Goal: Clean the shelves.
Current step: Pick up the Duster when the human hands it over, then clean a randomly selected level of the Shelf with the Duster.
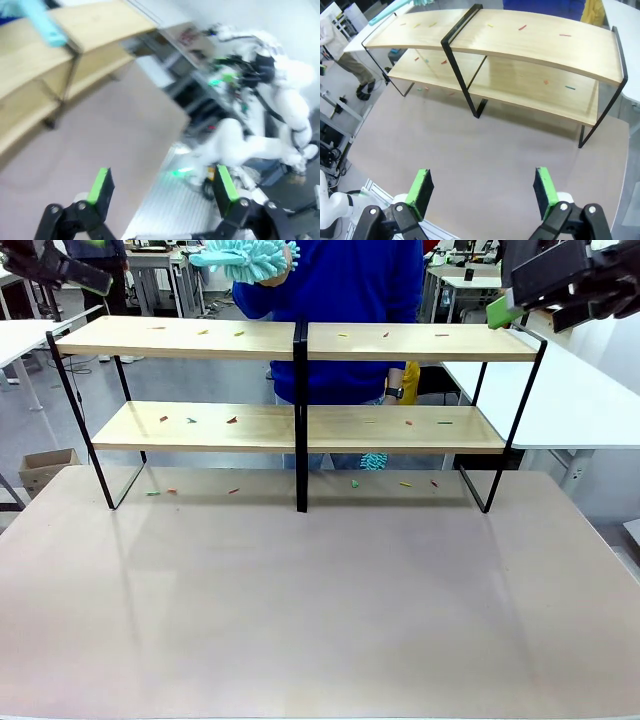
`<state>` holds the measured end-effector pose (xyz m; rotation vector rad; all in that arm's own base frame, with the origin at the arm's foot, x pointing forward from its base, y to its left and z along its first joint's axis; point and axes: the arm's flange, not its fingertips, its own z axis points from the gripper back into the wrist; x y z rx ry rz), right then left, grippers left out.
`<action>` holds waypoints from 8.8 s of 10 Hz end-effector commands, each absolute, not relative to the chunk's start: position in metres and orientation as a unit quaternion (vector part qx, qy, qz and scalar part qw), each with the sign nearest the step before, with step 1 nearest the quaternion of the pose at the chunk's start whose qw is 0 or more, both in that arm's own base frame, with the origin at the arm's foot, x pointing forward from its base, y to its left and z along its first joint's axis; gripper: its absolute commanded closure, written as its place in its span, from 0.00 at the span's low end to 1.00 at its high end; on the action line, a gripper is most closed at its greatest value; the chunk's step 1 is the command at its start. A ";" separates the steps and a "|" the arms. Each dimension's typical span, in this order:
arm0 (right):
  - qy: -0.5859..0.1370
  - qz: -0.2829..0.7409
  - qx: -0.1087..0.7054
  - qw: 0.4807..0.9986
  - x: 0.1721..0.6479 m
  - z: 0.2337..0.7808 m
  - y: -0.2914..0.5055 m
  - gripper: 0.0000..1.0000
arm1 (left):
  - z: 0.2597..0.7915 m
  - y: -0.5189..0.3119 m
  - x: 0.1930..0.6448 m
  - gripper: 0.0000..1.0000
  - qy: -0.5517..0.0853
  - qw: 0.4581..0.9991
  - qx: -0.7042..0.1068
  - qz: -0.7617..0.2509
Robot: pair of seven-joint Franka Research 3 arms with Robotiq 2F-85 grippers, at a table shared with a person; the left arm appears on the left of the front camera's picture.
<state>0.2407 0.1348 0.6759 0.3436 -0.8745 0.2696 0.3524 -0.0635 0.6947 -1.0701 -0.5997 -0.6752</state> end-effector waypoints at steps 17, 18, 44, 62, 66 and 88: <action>-0.420 0.130 0.167 0.882 0.241 0.677 0.134 0.00 | 0.659 -0.083 0.649 0.00 0.074 0.740 -0.666 -0.064; -0.420 0.130 0.167 0.882 0.241 0.677 0.134 0.00 | 0.657 -0.083 0.662 0.00 0.090 0.745 -0.658 -0.065; -0.420 0.130 0.167 0.882 0.241 0.677 0.134 0.00 | 0.744 0.094 0.476 1.00 0.068 0.776 -0.478 -0.405; -0.420 0.130 0.167 0.882 0.241 0.677 0.134 0.00 | 0.711 0.219 0.299 0.87 0.038 0.846 -0.431 -0.311; -0.420 0.130 0.167 0.882 0.241 0.677 0.134 0.00 | 0.711 0.219 0.299 0.87 0.038 0.846 -0.431 -0.311; -0.420 0.130 0.167 0.882 0.241 0.677 0.134 0.00 | 0.613 -0.180 0.333 0.87 0.240 0.839 -0.246 -0.422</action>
